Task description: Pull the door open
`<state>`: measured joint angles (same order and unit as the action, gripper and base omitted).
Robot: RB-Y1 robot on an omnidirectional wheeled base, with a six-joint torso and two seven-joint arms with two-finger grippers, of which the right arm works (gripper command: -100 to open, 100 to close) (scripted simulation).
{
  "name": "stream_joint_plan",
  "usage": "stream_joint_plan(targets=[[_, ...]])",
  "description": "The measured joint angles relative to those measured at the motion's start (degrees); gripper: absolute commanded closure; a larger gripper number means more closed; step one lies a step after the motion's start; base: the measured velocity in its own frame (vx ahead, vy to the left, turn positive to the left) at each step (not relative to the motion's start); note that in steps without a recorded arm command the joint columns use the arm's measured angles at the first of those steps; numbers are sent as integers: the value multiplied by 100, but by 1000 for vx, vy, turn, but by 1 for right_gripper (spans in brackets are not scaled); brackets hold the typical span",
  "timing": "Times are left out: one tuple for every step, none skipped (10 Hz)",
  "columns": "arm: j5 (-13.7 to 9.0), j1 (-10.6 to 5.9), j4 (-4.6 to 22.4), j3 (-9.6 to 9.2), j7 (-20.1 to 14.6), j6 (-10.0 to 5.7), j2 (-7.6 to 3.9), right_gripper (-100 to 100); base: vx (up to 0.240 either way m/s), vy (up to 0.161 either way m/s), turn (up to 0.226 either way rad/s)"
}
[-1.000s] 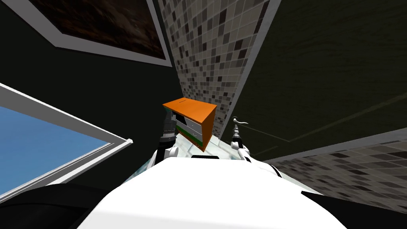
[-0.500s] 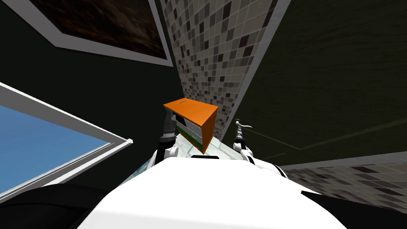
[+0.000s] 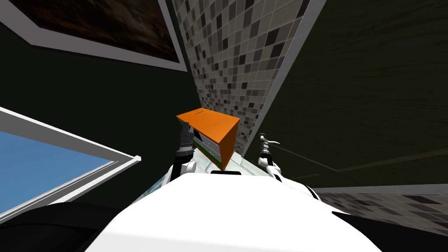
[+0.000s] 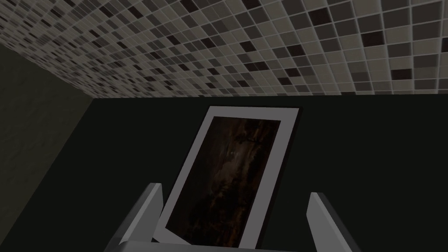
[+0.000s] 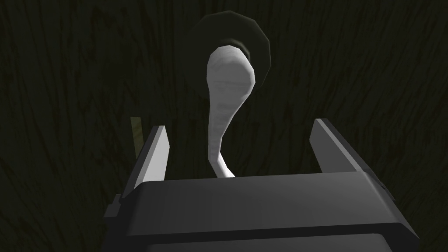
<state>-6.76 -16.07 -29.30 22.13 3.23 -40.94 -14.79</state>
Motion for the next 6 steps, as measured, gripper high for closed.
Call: stream_joint_plan(targets=[[-2,-82,182,1,-16,-98,-43,-100,1,-6,18],[-7,-195,475,6,-44,-231,-113,-100,-1,5,-15],[-10,-158,438,10,-53,-239,-108,-100,1,-7,20],[-12,-126,374,13,-49,-199,-98,-100,1,-6,18],[-12,-116,348,14,-46,-178,-93,-100,0,0,0],[-13,-113,342,14,-44,-172,-91,-100,-1,4,-11]])
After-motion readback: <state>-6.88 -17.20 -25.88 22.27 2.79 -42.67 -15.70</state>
